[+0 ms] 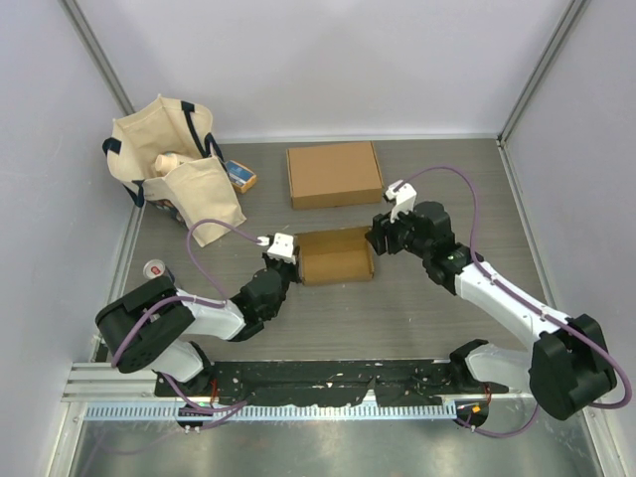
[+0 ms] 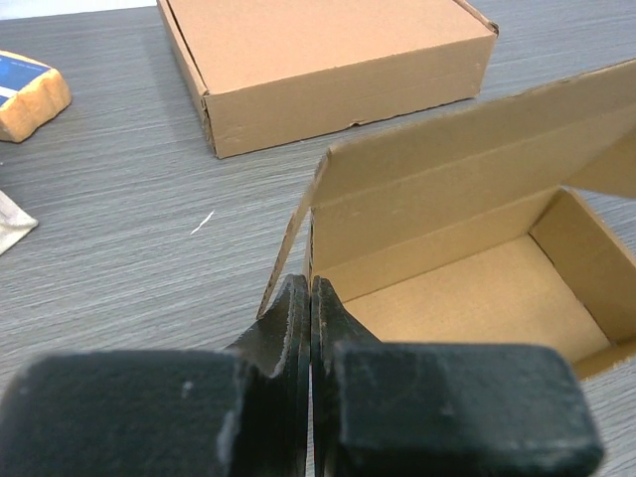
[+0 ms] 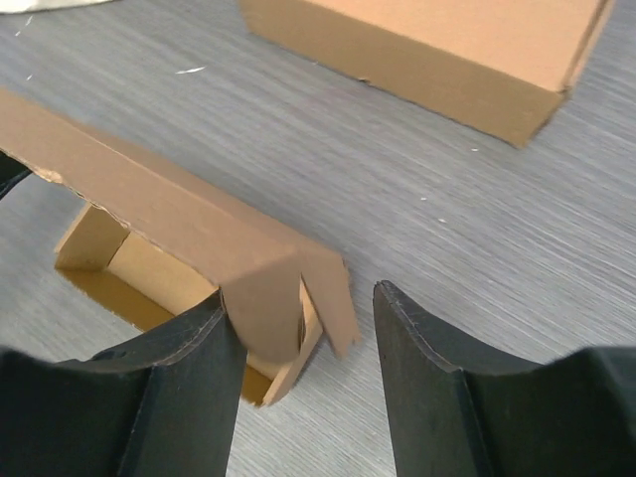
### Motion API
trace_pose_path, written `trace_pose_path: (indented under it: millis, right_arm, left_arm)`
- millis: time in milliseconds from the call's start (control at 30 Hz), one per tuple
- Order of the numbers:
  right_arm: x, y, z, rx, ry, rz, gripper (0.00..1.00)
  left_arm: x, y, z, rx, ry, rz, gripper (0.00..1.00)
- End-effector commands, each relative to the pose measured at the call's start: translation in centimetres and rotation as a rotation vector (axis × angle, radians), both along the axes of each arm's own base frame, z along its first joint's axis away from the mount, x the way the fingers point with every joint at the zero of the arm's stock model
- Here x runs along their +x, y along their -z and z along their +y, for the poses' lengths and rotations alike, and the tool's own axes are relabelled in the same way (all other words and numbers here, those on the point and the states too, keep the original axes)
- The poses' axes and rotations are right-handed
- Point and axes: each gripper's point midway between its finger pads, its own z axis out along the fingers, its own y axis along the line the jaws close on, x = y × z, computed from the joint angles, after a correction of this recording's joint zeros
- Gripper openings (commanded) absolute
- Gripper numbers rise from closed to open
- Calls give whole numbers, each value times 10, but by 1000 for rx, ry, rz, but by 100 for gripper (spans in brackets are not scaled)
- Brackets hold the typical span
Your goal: Fold the paper box
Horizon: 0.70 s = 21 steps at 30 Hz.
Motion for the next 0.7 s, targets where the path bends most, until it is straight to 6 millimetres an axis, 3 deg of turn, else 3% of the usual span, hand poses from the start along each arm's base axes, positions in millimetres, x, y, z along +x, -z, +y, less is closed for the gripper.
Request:
trace_pose_path:
  millis: [0, 100, 233, 300, 400, 667]
  right_arm:
    - [2, -25, 22, 55, -136, -106, 56]
    - [6, -23, 21, 38, -126, -111, 52]
    - [12, -15, 21, 19, -107, -66, 36]
    - [11, -8, 17, 3, -91, -40, 37]
    - [11, -3, 8, -17, -42, -33, 48]
    - [13, 17, 7, -70, -30, 18, 37]
  left_arm:
    - [2, -9, -4, 0, 8, -24, 0]
    - [2, -9, -5, 2, 11, -24, 0]
    - [3, -11, -5, 1, 9, -29, 0]
    - [3, -12, -5, -1, 11, -31, 0]
    - [3, -12, -6, 4, 13, -30, 0]
    - [3, -12, -4, 11, 7, -30, 0]
